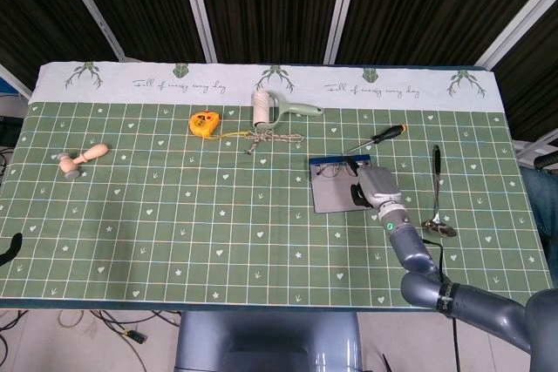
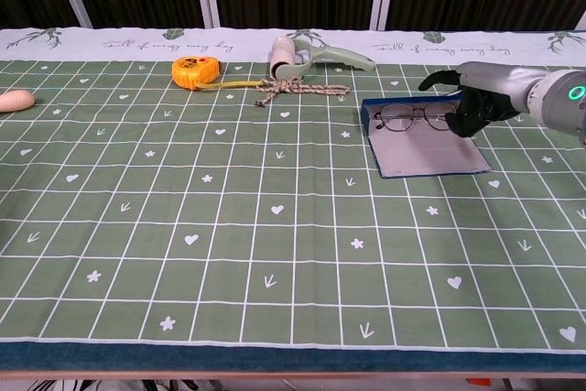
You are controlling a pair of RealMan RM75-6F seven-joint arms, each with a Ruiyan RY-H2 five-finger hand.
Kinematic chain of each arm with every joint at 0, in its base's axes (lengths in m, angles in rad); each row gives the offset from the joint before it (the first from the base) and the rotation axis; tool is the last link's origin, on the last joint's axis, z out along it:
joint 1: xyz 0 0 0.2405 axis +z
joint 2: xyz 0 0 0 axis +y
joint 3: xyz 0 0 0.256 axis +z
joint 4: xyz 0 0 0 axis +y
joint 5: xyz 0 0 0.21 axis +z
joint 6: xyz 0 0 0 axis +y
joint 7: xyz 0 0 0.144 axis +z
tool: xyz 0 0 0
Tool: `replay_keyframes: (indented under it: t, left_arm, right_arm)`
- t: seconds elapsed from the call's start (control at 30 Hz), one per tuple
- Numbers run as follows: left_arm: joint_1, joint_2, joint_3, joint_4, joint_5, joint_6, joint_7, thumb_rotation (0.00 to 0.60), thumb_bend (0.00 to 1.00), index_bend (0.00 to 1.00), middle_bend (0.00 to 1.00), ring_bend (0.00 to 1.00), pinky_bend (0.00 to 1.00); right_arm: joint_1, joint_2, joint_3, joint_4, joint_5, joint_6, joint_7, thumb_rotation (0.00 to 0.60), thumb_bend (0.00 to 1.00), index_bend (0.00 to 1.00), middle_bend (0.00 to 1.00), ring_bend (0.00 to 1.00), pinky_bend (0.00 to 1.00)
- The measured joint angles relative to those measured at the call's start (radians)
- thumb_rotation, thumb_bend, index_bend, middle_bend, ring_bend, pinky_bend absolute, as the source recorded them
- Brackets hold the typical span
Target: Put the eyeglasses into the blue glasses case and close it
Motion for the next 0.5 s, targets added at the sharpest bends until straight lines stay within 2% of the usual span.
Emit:
replay_keyframes:
  t: [0.03, 0.13, 0.3, 0.5]
  left_arm:
    - [0.0, 0.0, 0.0, 0.0, 0.0, 0.0, 0.001, 0.6, 0.29, 0.21, 0.0, 0.0, 0.0]
    - [-0.001, -0.001, 0.001, 0.0, -0.001, -0.001, 0.004, 0.6, 0.29, 0.21, 0.0, 0.0, 0.0]
    - [0.0, -0.003, 0.002, -0.001, 0.002, 0.003, 0.007, 0.6, 0.29, 0.22, 0.0, 0.0, 0.0]
    - [0.0, -0.003, 0.002, -0.001, 0.001, 0.003, 0.008, 0.6, 0.29, 0.22, 0.0, 0.0, 0.0]
  right_arm:
    - [-0.006, 0.009, -0.005, -0.01, -0.012, 0.002, 0.006, 0.6, 0.39, 0.13, 0.53, 0.66, 0.69]
    - [-0.018, 0.018, -0.018, -0.023, -0.042, 0.005, 0.017, 0.6, 0.28, 0.16, 0.36, 0.48, 0.46]
    - [-0.037, 0.009, -0.051, -0.004, -0.139, 0.049, 0.022, 0.6, 0.22, 0.24, 0.33, 0.44, 0.41]
    - [-0.079, -0.077, -0.1, 0.119, -0.315, 0.2, 0.058, 0.6, 0.2, 0.26, 0.31, 0.41, 0.39]
